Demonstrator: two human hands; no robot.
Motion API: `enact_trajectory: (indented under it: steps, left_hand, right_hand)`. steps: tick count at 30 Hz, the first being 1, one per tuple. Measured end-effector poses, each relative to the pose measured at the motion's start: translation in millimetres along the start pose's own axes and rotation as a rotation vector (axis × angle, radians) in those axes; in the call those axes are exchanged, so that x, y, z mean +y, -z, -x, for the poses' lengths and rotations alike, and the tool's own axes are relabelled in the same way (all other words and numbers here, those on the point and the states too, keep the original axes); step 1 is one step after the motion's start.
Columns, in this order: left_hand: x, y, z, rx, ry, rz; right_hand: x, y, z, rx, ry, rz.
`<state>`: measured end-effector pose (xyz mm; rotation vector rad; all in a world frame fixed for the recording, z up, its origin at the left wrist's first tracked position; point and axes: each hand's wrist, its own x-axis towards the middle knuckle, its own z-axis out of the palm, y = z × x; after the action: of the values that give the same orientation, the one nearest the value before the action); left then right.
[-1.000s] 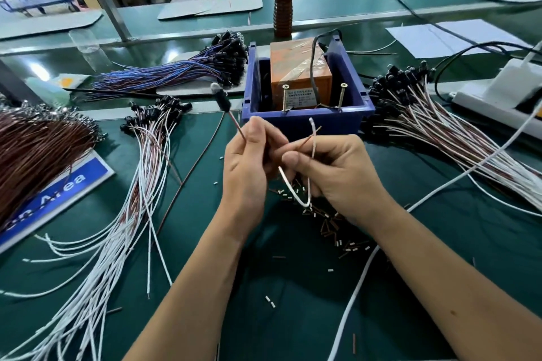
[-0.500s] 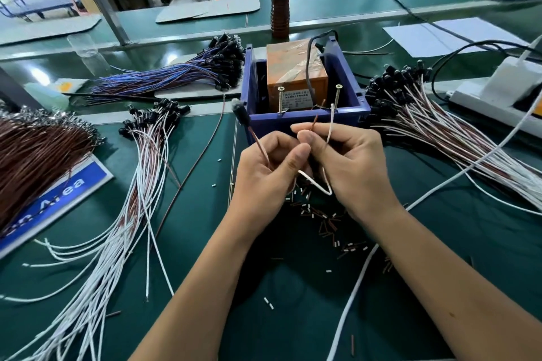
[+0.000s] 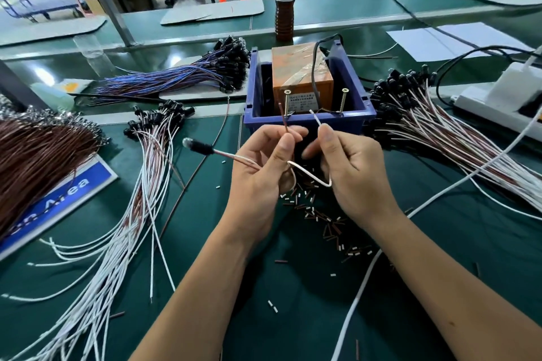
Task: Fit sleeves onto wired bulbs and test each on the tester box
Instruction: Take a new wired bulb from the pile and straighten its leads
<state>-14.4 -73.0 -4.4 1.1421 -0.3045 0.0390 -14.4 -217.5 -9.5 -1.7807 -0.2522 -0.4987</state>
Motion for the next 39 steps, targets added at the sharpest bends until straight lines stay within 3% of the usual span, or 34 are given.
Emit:
enact_trajectory:
  steps: [4, 8, 11, 14, 18, 24, 32, 35, 39]
  left_hand:
    - [-2.4, -2.8, 1.2, 0.0, 0.016, -0.045]
    - [-2.5, 1.0, 2.0, 0.0, 0.028, -0.01]
    - [-0.2, 3.7, 0.0, -0.024, 0.091, 0.071]
    - [4.6, 11.4, -1.4, -0.208, 0.245, 0.206]
    - [5.5, 17.4, -0.1, -0.392, 0.355, 0.291]
    - [4.2, 22.5, -3.1, -0.329, 0.409, 0.299]
    - [7.3, 15.4, -0.3, -0.221, 0.404, 0.326]
    - [8.5, 16.0, -0.2, -0.249, 0.382, 0.358]
    - [7.0, 22.2, -1.7, -0.23, 0.304, 0.178]
  right_hand:
    - [-5.6, -2.5, 3.9, -0.058, 0.118, 0.143]
    - [-0.2, -5.0, 6.3, -0.14, 0.087, 0.171]
    - [-0.1, 1.0, 5.6, -0.217, -0.023, -0.052]
    - [-2.7, 8.6, -1.2, -0.165, -0.121, -0.267]
    - [-4.4, 11.3, -2.8, -0.316, -0.153, -0.452]
    - [-2.0, 20.0, -9.3, -0.381, -0.192, -0.557]
    - [-1.3, 21.3, -9.1, -0.257, -0.101, -0.279]
    - [-4.7, 18.2, -6.4, -0.251, -0.074, -0.29]
    - [-6.5, 18.9, -5.7, -0.066, -0.095, -0.451]
